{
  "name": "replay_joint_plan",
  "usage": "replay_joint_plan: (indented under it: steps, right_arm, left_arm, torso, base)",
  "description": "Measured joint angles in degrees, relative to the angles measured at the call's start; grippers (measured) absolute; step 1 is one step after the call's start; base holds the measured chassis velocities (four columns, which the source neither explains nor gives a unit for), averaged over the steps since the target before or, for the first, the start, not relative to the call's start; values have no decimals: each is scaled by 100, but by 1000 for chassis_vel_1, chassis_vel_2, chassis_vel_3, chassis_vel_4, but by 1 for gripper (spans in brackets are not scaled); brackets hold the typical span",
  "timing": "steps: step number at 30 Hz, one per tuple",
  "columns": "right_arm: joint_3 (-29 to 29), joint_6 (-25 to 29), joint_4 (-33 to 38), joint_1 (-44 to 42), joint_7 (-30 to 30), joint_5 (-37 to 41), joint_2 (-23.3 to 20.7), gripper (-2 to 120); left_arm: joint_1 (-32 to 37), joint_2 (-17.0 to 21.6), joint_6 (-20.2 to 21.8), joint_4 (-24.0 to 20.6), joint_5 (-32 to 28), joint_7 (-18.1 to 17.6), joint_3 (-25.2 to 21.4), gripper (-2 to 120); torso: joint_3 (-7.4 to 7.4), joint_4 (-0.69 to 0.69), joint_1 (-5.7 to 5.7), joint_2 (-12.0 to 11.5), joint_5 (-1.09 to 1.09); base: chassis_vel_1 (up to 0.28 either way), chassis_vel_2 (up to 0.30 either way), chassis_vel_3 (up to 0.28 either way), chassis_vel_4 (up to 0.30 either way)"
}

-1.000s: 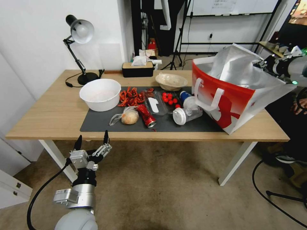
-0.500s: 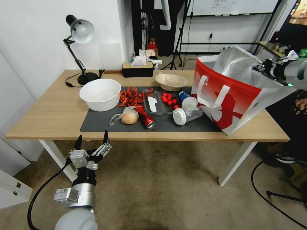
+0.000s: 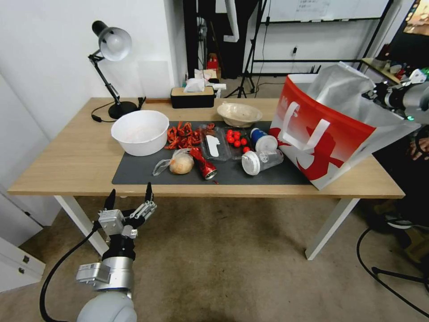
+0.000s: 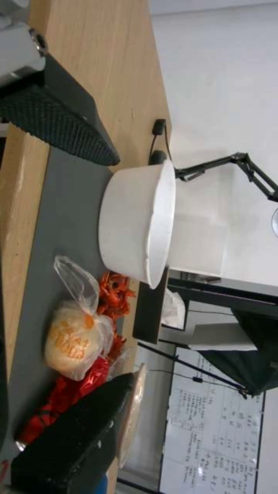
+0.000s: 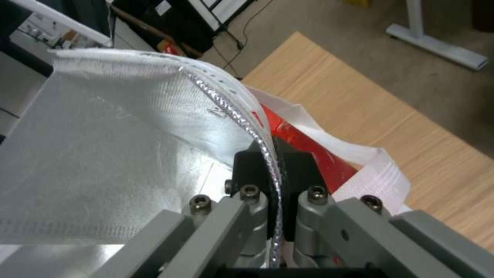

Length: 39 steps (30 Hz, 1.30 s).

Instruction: Pick up the food delivery bag from the floor and place it on the table.

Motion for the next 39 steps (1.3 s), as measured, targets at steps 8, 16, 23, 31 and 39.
replay_joint_plan:
  steps: [8,16,23,31,39]
  right_arm:
    - [16,3,-58,-17,-35,-125,-19,0]
    - [16,7,-99,-14,-81,-269,-16,0]
    - [-8,40,-105,8,-73,-393,-9,0]
    - [-131,129,-105,140,-28,-668,-23,0]
    - [-148,133,-91,138,-42,-733,-44,0]
  left_arm:
    - [-6,1,0,0,0,0,15,100]
    - [-15,12,-1,1,-11,-6,7,100]
    - [-24,14,-2,1,-20,-10,4,100]
    - [-25,16,-8,-5,-36,-15,-11,100]
    - [-26,22,-11,-20,-44,-18,-24,100]
  torso:
    - [0,0,0,0,-1]
    - [0,0,0,0,0]
    - [0,0,0,0,0]
    - [0,0,0,0,0]
    - [0,0,0,0,0]
  base:
    - [0,0,0,0]
    - [0,0,0,0]
    - [0,0,0,0]
    - [0,0,0,0]
    - [0,0,0,0]
